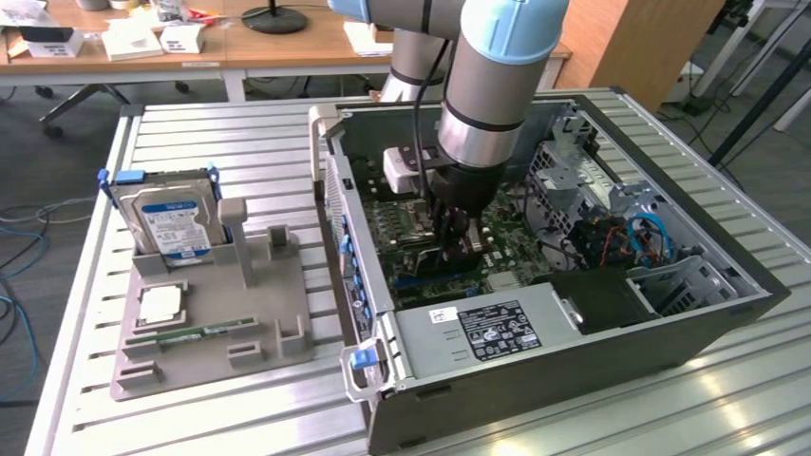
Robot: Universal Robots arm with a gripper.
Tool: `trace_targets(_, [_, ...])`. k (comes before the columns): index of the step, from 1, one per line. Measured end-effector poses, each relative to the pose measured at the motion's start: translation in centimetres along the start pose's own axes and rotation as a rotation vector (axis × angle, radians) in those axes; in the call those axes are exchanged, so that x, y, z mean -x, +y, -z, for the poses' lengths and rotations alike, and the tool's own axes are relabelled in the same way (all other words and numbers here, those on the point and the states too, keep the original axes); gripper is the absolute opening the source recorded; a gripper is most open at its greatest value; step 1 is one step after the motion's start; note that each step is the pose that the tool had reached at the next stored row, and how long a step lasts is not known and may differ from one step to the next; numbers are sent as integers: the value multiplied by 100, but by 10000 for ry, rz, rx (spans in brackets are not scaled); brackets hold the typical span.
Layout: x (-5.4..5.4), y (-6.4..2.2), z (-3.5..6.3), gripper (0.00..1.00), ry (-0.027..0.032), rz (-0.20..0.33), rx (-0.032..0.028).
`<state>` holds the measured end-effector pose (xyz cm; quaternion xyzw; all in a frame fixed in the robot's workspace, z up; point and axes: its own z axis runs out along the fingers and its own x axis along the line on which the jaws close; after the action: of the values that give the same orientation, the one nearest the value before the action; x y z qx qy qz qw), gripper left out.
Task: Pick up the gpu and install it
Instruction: 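Insert the gpu into the slot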
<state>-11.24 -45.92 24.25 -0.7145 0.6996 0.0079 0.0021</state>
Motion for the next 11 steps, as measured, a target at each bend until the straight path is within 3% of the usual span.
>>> trace_targets(10, [0,1,0,27,1,-2,0])
trace_targets(11, [0,1,1,34,1,-2,0])
